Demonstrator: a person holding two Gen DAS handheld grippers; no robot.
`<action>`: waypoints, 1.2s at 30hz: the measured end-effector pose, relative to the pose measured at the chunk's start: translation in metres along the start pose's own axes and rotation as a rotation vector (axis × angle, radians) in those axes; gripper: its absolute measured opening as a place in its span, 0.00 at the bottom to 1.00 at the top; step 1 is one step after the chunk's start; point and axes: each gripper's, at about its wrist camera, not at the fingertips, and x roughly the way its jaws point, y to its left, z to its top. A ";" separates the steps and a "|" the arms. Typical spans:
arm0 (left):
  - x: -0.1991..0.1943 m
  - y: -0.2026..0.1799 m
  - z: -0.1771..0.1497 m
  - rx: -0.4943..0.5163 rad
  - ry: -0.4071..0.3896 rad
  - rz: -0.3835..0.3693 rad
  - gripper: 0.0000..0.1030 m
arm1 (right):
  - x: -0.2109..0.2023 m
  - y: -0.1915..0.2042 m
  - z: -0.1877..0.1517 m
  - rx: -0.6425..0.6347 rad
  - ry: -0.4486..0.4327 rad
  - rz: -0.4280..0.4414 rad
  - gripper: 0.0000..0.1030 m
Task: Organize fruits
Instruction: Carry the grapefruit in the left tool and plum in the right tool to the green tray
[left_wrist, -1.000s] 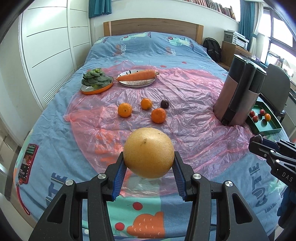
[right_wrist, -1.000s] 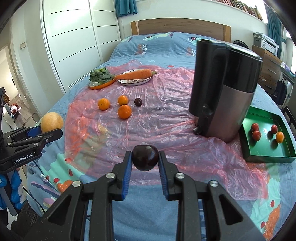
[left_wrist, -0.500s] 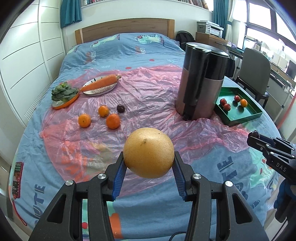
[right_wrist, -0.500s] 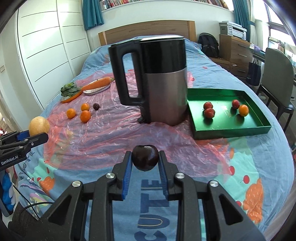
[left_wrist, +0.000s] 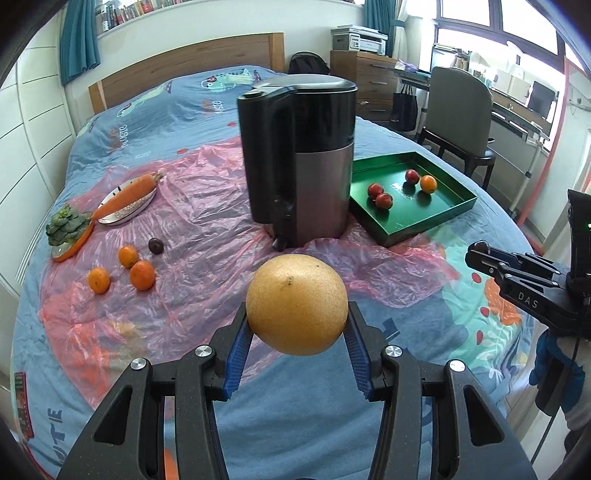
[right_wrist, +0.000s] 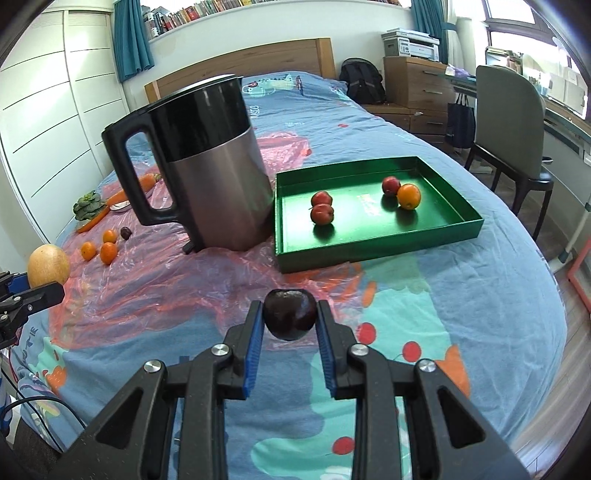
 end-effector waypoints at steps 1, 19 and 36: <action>0.003 -0.006 0.003 0.008 0.003 -0.009 0.42 | 0.002 -0.006 0.001 0.005 -0.001 -0.006 0.00; 0.082 -0.091 0.073 0.135 0.055 -0.159 0.42 | 0.051 -0.110 0.067 0.053 -0.025 -0.102 0.00; 0.179 -0.148 0.132 0.237 0.125 -0.227 0.42 | 0.141 -0.187 0.118 -0.007 0.042 -0.164 0.00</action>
